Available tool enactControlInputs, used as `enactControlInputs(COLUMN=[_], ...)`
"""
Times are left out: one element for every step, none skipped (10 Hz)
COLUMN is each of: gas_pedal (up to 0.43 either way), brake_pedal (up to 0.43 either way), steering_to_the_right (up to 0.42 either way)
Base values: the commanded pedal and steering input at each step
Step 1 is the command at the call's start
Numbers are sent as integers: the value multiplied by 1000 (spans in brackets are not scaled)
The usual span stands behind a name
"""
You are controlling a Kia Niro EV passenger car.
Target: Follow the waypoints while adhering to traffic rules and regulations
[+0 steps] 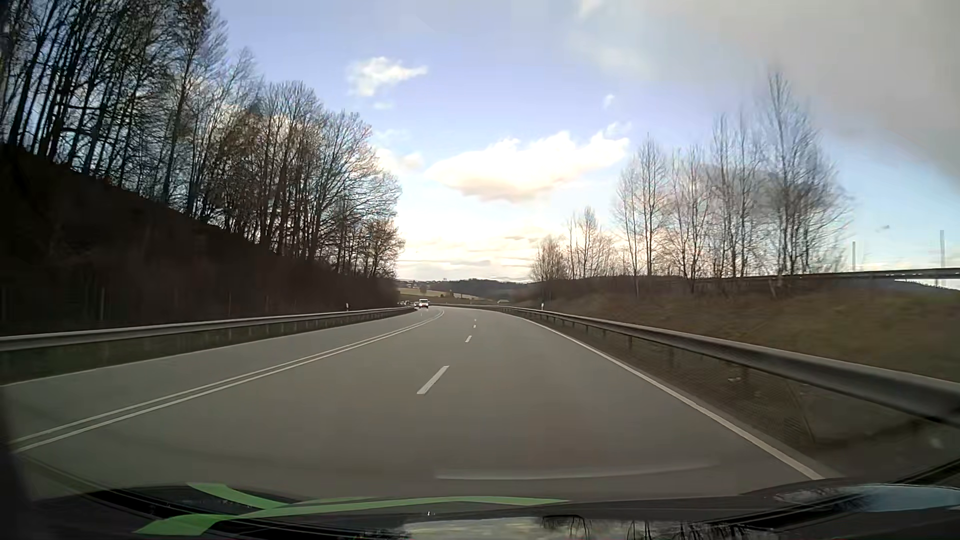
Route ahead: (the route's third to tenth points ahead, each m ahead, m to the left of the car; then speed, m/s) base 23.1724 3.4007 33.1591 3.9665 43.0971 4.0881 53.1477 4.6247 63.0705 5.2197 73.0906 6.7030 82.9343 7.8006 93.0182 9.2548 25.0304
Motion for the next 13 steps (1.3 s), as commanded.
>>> enactControlInputs(gas_pedal=[130,130,130,130,130,130,130,130,130,130,130,130,130], brake_pedal=[0,0,0,0,0,0,0,0,0,0,0,0,0], steering_to_the_right=[-15,-14,-14,-14,-14,-14,-12,-11,-10,-9,-10,-10,-10])
